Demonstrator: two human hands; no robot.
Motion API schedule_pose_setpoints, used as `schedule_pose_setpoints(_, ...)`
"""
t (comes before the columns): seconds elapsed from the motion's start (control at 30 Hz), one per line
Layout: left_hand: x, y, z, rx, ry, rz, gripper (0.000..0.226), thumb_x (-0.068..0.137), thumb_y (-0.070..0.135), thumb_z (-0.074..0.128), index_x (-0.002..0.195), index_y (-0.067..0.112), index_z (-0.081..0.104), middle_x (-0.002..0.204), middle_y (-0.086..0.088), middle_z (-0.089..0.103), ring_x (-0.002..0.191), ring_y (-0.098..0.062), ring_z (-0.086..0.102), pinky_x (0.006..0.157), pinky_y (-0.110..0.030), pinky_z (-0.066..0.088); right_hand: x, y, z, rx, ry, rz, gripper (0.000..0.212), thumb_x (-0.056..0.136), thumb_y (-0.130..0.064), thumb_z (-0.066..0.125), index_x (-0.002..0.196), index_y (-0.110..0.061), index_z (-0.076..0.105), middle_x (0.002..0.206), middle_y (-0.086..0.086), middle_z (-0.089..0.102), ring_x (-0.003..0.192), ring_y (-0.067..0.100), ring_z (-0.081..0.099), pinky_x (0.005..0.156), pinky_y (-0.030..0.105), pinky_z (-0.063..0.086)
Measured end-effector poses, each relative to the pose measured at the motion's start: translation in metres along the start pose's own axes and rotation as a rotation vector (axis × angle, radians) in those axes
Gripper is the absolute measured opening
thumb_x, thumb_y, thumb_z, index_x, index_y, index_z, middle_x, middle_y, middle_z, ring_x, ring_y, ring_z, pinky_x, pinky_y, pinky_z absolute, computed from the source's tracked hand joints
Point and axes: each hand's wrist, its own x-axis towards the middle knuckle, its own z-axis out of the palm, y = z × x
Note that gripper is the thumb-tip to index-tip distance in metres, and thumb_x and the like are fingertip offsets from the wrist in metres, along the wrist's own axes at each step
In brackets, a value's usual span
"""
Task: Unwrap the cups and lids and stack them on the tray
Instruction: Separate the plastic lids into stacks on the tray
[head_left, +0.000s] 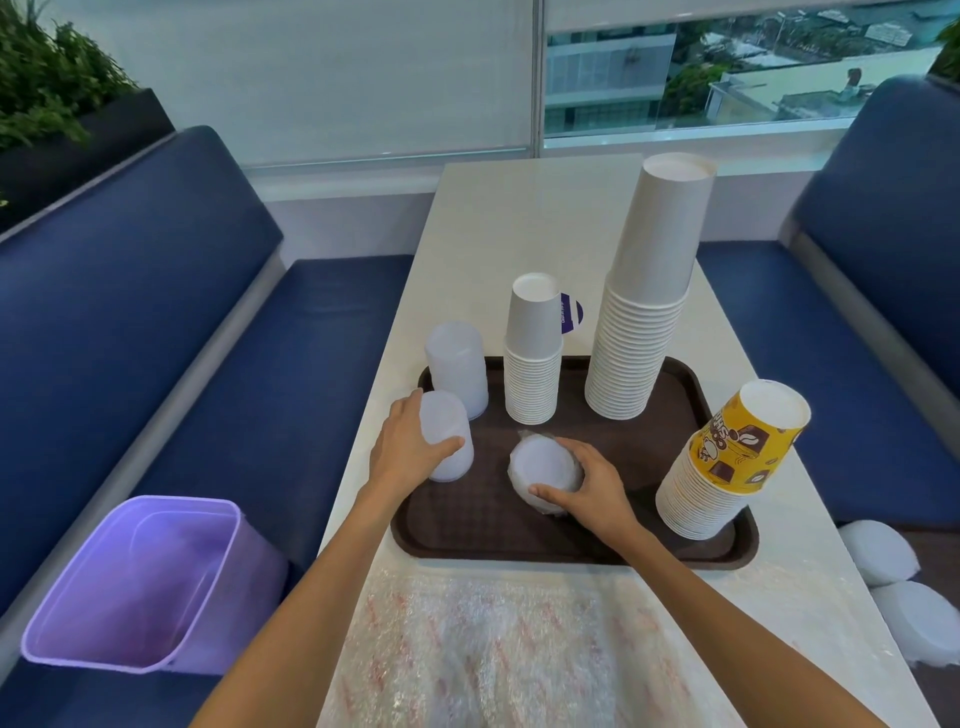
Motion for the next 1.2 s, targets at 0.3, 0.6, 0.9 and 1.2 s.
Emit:
schedule_pose_setpoints(0.3, 0.002, 0.004, -0.003, 0.142, 0.005, 0.01, 0.094, 0.08, 0.05, 0.069, 0.15, 0.018, 0.017, 0.155, -0.005, 0.024, 0.14, -0.027, 0.027, 0.111, -0.046, 0.027, -0.004, -0.007, -0.002, 0.029, 0.003, 0.025, 0.081, 0.072, -0.04, 0.08, 0.139, -0.016, 0.043, 0.142, 0.001, 0.045, 0.128, 0.019, 0.044, 0.107, 0.036, 0.038)
schedule_pose_setpoints(0.6, -0.049, 0.042, 0.038, -0.398, 0.132, 0.17, 0.04, 0.094, 0.027, 0.057, 0.13, 0.011, 0.051, 0.121, -0.004, 0.056, 0.099, -0.009, 0.053, 0.082, -0.02, 0.043, 0.004, -0.009, -0.003, 0.037, 0.133, 0.198, 0.053, 0.092, -0.042, 0.056, 0.134, -0.009, 0.05, 0.131, 0.012, 0.053, 0.113, 0.024, 0.056, 0.093, 0.034, 0.045)
schedule_pose_setpoints(0.9, -0.047, 0.052, 0.093, -0.483, -0.144, -0.277, 0.052, 0.097, 0.034, 0.049, 0.137, 0.002, 0.04, 0.131, -0.015, 0.051, 0.119, -0.028, 0.051, 0.098, -0.036, 0.043, 0.007, -0.015, -0.002, 0.078, 0.06, 0.271, 0.049, 0.093, -0.028, 0.06, 0.137, -0.008, 0.047, 0.133, 0.013, 0.056, 0.12, 0.025, 0.053, 0.097, 0.033, 0.043)
schedule_pose_setpoints(1.2, -0.05, 0.061, 0.086, -0.431, -0.072, -0.144, 0.036, 0.098, 0.018, 0.048, 0.133, 0.011, 0.049, 0.132, -0.01, 0.045, 0.111, -0.02, 0.051, 0.092, -0.025, 0.04, 0.011, -0.024, -0.006, 0.266, -0.028, 0.514, 0.075, 0.086, -0.069, 0.04, 0.128, -0.009, 0.055, 0.129, 0.012, 0.058, 0.116, 0.027, 0.055, 0.103, 0.044, 0.044)
